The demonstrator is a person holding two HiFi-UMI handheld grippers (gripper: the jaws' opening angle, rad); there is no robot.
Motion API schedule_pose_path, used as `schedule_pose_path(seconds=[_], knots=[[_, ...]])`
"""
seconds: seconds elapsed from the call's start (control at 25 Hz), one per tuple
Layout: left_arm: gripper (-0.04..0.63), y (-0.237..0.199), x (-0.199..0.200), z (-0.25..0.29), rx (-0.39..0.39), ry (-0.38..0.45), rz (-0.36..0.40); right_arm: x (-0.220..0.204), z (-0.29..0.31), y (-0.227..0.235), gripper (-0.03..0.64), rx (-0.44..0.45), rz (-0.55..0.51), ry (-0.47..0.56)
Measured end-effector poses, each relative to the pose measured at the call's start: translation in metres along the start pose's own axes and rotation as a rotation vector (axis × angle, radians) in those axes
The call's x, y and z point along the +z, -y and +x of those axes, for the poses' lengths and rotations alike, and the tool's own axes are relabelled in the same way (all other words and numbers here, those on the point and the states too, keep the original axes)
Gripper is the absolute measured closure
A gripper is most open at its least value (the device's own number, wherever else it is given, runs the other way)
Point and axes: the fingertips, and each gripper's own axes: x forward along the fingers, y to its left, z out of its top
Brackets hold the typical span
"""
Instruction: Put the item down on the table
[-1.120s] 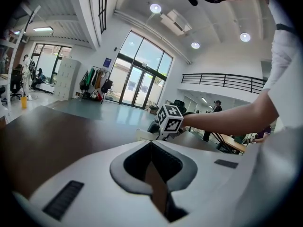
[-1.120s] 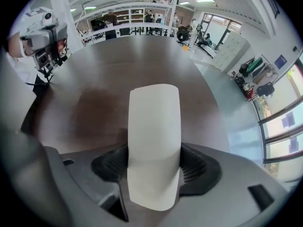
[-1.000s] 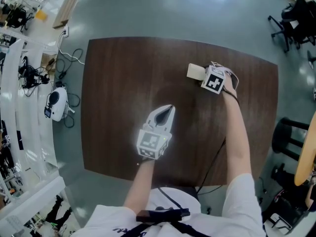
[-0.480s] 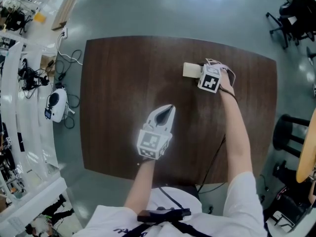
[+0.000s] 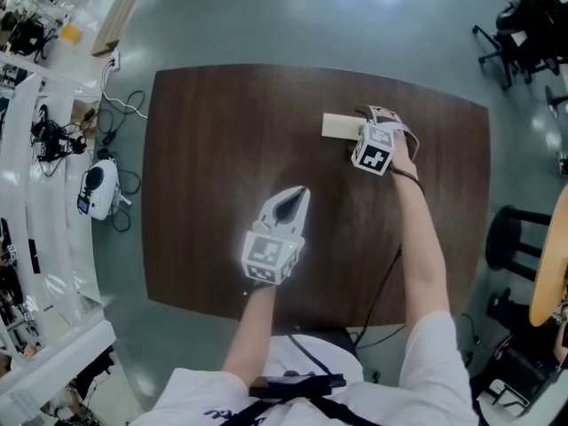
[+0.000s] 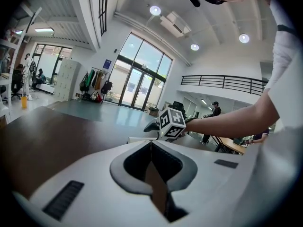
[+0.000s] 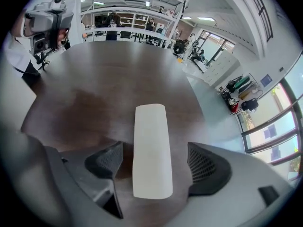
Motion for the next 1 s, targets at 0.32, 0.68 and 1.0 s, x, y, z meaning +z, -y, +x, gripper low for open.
schedule_pose_path(seconds=[0.32,0.68,1.0], knots=[[0.581,0.015,0.023,-0.023,0.016,0.070,0.007,0.049,-0.123,-0.019,0.207,-0.121,0.430,0.477],[0.581,0.062,0.091,-0.082,0.046,0.205,0.103,0.095,-0.302,-0.077,0.225,-0.285,0.674,0.912],[0.581,0.115,0.108,-0.121,0.059,0.255,0.186,0.076,-0.372,-0.146,0.407,-0.426,0.817,0.931]])
